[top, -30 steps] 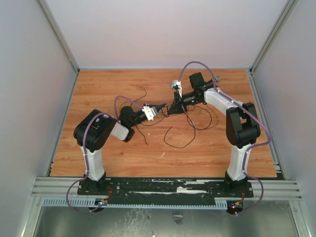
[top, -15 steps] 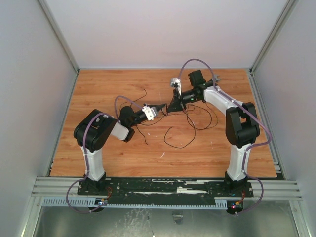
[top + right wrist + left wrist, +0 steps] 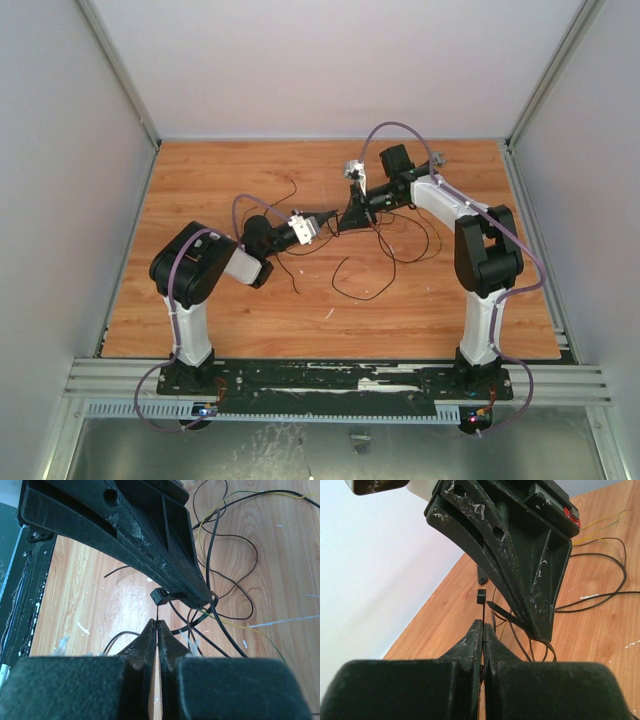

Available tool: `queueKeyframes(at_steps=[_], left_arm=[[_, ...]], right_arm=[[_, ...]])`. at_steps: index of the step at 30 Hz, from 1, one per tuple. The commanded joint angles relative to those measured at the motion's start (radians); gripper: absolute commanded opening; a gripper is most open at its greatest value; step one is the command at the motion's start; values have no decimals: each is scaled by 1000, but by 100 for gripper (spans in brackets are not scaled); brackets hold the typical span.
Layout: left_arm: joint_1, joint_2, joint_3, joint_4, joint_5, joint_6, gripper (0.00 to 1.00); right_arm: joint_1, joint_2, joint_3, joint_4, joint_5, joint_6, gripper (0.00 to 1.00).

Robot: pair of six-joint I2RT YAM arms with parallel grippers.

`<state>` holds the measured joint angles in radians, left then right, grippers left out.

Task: Zip-tie the wires
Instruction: Tie the cable at the center of the board.

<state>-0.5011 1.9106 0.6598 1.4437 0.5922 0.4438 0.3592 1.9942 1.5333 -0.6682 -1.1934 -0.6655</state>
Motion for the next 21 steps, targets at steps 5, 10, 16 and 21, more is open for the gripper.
queueKeyframes(at_steps=[5, 10, 16, 21], left_arm=[[-10, 6, 1, 70, -3, 0, 0], [-10, 6, -3, 82, 0, -1, 0], [-10, 7, -7, 76, -2, 19, 0], [-10, 12, -5, 50, -12, 68, 0]], right_arm=[[3, 3, 15, -23, -8, -29, 0], [3, 16, 34, -50, -9, -40, 0], [1, 17, 38, -65, -13, -49, 0], [0, 11, 40, -84, -20, -63, 0]])
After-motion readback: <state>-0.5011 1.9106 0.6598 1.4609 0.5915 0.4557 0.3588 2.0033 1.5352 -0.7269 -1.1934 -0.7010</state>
